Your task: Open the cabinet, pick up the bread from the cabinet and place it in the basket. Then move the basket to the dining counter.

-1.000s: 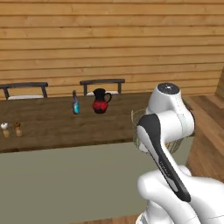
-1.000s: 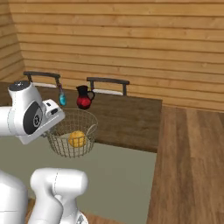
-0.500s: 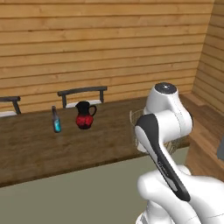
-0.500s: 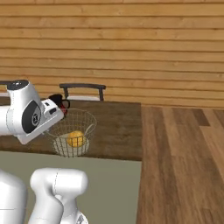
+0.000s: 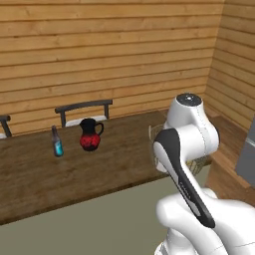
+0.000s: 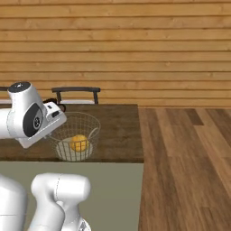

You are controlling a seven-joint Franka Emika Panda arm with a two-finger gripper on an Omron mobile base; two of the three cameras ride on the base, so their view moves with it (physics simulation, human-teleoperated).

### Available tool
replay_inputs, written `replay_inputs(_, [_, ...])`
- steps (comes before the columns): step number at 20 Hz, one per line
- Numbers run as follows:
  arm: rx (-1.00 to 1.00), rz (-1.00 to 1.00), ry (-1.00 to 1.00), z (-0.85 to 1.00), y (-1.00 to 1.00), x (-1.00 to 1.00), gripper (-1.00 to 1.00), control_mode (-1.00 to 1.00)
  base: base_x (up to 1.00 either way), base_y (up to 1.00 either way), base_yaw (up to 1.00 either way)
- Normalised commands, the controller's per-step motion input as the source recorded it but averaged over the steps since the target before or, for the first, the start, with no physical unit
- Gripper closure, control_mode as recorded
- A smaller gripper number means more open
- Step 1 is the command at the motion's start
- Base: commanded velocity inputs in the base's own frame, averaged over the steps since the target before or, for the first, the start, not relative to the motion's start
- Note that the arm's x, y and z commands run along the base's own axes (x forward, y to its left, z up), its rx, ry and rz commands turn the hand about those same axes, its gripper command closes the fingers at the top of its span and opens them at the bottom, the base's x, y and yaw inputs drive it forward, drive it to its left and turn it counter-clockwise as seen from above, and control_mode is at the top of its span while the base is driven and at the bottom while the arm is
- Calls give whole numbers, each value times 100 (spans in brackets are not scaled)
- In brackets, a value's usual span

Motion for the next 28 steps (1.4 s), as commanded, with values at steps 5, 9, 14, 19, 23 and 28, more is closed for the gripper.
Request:
replay_inputs(5, [0, 0, 0, 0, 0, 0, 100, 100, 17, 0, 4])
replay_inputs(9, [0, 2, 0, 0, 0, 21, 100, -100, 24, 0, 5])
replay_inputs(14, [0, 7, 0, 0, 0, 61, 100, -100, 0, 0, 0])
replay_inputs(19, [0, 10, 0, -7, 0, 95, 100, -100, 0, 0, 0])
replay_inputs(23, [0, 6, 0, -40, 0, 92, 100, -100, 0, 0, 0])
replay_inputs(28, [-4, 2, 0, -47, 0, 54, 100, -100, 0, 0, 0])
